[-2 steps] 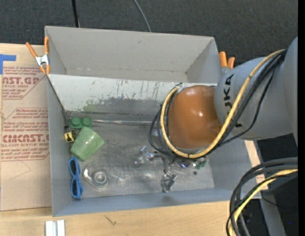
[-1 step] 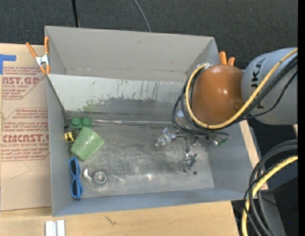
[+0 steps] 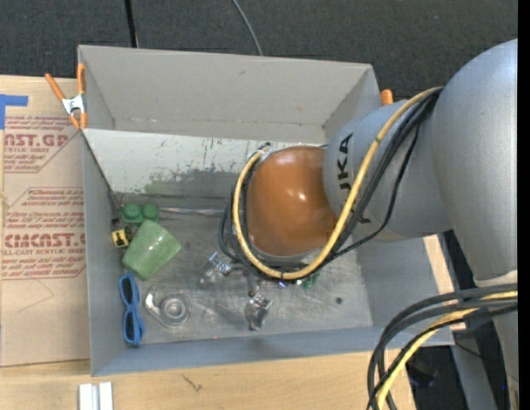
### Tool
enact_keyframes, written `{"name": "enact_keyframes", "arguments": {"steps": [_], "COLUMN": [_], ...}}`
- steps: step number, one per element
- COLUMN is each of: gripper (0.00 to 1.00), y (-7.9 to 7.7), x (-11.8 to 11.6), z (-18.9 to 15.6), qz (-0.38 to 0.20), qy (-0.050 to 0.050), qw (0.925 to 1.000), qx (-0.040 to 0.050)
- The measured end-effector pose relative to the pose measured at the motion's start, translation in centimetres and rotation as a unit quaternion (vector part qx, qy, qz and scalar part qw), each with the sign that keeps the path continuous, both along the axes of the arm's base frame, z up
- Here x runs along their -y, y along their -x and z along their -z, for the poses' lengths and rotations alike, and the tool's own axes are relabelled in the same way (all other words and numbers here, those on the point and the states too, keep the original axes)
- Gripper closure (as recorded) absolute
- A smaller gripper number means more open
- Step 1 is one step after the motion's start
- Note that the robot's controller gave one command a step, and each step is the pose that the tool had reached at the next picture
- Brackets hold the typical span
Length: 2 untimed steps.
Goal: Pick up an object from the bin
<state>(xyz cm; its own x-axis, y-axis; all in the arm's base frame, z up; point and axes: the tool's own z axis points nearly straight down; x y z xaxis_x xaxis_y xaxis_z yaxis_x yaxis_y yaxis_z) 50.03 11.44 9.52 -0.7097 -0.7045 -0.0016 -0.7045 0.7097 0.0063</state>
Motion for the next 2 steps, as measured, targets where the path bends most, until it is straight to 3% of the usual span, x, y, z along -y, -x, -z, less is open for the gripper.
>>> {"name": "enact_keyframes", "arguments": {"steps": [1,2], "gripper": [0.0,0.0], "y": [-6.7,1.8], "x": [3.2,-0.1], "z": [1.2,-3.8], "qz": [-0.006,-0.072], "qy": [0.002,0.001], "qw": [1.0,0.9974], "qx": [0.0046,0.001]}}
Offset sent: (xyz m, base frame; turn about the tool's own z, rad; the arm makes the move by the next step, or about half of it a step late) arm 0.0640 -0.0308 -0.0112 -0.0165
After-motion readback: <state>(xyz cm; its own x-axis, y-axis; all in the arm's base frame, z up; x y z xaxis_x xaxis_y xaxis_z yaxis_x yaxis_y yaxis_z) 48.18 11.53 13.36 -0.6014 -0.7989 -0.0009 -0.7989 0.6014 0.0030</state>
